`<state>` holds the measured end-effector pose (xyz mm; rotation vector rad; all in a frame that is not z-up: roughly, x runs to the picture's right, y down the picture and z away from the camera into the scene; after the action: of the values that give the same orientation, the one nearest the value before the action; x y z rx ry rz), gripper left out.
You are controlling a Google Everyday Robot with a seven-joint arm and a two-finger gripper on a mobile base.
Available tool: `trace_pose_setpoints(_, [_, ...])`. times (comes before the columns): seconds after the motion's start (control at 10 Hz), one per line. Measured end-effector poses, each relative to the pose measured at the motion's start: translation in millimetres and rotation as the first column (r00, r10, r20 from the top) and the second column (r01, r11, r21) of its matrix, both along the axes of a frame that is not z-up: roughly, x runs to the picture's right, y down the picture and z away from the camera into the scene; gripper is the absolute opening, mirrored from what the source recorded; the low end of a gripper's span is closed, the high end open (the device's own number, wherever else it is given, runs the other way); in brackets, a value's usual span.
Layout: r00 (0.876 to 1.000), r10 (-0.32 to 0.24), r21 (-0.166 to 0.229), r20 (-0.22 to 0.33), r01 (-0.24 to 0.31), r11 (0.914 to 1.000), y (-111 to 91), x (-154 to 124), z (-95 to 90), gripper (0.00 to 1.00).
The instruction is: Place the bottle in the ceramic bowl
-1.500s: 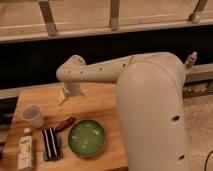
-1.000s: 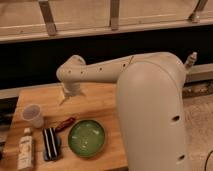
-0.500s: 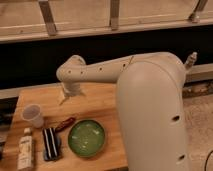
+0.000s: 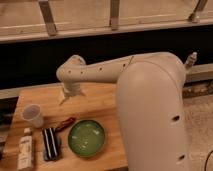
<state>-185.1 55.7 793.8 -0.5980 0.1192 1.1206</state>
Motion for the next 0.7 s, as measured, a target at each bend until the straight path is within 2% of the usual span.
trace_pose_setpoints(0.7, [1.0, 0.005, -0.004, 0.005, -0.005, 1.0, -2.8, -0.2, -0.3, 0.78])
